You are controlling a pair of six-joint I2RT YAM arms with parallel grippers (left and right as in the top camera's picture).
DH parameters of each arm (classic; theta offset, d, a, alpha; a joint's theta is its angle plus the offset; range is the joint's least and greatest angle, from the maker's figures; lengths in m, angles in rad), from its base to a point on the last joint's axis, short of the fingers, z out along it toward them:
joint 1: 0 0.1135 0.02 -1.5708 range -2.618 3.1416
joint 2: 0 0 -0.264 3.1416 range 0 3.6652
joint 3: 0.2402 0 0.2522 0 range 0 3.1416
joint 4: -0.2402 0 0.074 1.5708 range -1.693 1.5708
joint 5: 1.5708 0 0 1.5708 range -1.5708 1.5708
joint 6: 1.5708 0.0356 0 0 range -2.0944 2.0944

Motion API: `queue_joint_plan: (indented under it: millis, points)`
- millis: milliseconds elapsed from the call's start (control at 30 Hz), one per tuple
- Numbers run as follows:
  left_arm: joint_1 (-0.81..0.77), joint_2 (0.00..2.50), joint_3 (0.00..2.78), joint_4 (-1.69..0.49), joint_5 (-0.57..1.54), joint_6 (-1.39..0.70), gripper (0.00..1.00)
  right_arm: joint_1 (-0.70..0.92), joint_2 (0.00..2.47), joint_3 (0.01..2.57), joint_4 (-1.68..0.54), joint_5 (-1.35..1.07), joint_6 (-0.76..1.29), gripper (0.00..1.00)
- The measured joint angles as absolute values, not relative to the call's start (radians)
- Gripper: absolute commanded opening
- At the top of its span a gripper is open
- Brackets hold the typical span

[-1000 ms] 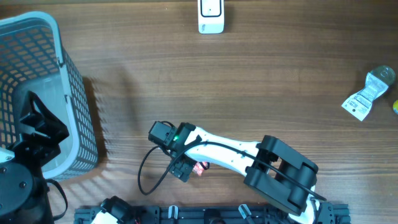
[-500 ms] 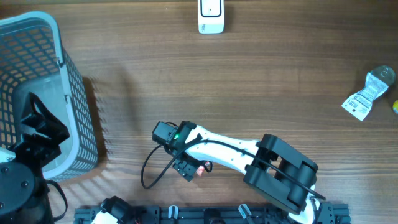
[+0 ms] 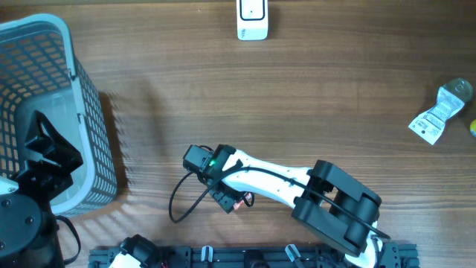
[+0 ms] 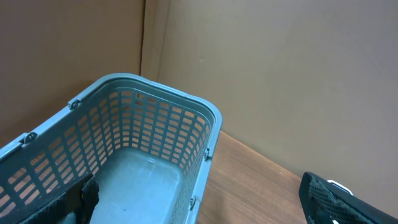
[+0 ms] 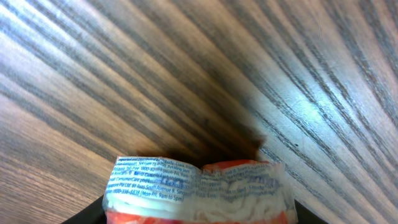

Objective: Scan the item barcode

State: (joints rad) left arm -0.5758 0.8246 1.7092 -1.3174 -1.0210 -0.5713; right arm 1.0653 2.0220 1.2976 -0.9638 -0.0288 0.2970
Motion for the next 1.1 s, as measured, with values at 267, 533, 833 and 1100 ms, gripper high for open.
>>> queue_joint_plan:
  millis: [267, 533, 833, 1100]
  points:
    - [-0.576, 0.825, 1.709, -1.317, -1.020, -0.571, 1.00, 1.050, 2.032, 1.324, -0.982, -0.060, 0.352, 0.59]
    - [-0.576, 0.825, 1.709, -1.318, -0.997, -0.571, 1.00, 0.942, 2.078, 1.391, -1.063, -0.269, 0.363, 0.59]
    - [-0.576, 0.825, 1.709, -1.317, -0.972, -0.571, 1.00, 0.746, 2.125, 1.484, -1.075, -0.369, 0.361, 0.61]
    - [-0.576, 0.825, 1.709, -1.318, -0.967, -0.571, 1.00, 0.683, 2.127, 1.585, -1.031, -0.601, 0.401, 0.61]
